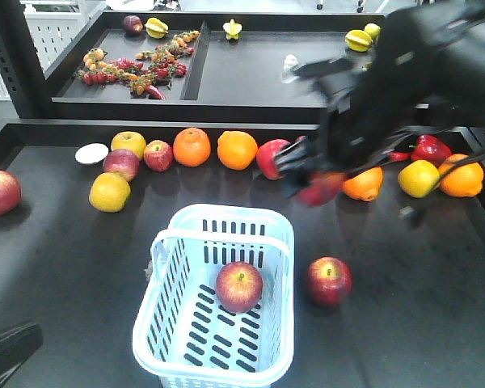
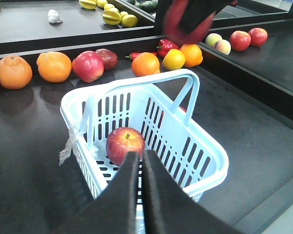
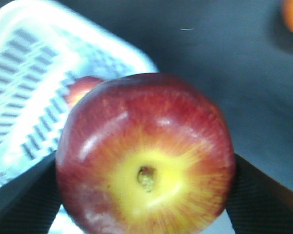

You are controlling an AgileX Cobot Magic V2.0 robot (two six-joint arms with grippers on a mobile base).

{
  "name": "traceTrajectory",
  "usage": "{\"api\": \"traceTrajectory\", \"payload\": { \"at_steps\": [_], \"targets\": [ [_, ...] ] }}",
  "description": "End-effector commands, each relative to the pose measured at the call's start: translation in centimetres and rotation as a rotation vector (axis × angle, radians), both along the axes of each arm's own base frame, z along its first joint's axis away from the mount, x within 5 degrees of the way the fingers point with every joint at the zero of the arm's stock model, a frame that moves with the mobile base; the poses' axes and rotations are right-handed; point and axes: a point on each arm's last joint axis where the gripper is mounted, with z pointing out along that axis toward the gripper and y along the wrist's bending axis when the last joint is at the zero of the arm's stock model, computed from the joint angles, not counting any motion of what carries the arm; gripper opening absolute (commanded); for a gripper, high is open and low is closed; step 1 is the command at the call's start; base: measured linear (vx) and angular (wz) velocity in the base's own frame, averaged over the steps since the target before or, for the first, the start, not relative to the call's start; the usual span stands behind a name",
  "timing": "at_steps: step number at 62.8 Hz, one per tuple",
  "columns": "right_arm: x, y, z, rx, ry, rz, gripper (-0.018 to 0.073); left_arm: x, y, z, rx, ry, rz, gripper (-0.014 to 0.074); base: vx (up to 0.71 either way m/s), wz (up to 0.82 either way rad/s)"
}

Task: Pick three apples into basket with both arms
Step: 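Lift the red apple and carry it over the basket with the right gripper, then open the right gripper to drop the apple into the basket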

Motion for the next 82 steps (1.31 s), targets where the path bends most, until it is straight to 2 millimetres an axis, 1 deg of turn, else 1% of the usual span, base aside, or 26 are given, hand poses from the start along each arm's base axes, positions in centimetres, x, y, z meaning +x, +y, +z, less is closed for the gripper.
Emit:
{"api": "traceTrajectory", "payload": {
  "at_steps": [1, 6, 19, 23, 37, 48, 57, 70, 77, 82],
  "targets": [
    [0.0, 1.6, 1.8, 0.058, -0.118, 0.041, 0.0145, 0.0, -0.3, 1.1, -0.024, -0.034, -0.023, -0.0006, 0.0, 0.0],
    [0.5, 2.6, 1.1, 0.091, -0.092, 0.045, 0.0155, 0.0, -0.3, 1.1, -0.024, -0.034, -0.023, -0.0006, 0.0, 0.0],
    [1.8, 4.1, 0.4, 0.145, -0.021, 0.052, 0.0209, 0.0, -0.3, 1.1, -0.024, -0.034, -0.023, -0.0006, 0.0, 0.0],
    [2.2, 4.4, 0.3, 0.147, -0.012, 0.054, 0.0235, 0.0, -0.3, 1.1, -0.024, -0.034, -0.023, -0.0006, 0.0, 0.0],
    [3.3, 5.0, -1.3, 0.116, 0.053, 0.057, 0.0304, 0.0, -0.3, 1.1, -0.024, -0.034, -0.023, -0.0006, 0.0, 0.0],
    [3.7, 5.7, -2.1, 0.148, 0.095, 0.058, 0.0351, 0.0, -0.3, 1.1, -0.024, -0.034, -0.023, -0.0006, 0.0, 0.0],
    [4.1, 6.1, -2.3, 0.163, 0.1, 0.052, 0.0428, 0.0, -0.3, 1.1, -0.024, -0.034, -0.023, -0.0006, 0.0, 0.0],
    [4.2, 6.5, -2.6, 0.19, 0.125, 0.053, 0.0577, 0.0, -0.3, 1.1, -0.024, -0.034, -0.023, -0.0006, 0.0, 0.0],
    [4.3, 6.5, -3.1, 0.176, 0.145, 0.053, 0.0629, 0.0, -0.3, 1.1, -0.024, -0.034, -0.023, -0.0006, 0.0, 0.0],
    [4.3, 6.4, -3.4, 0.173, 0.161, 0.036, 0.0641, 0.0, -0.3, 1.1, -0.024, -0.034, -0.023, -0.0006, 0.0, 0.0]
  ]
}}
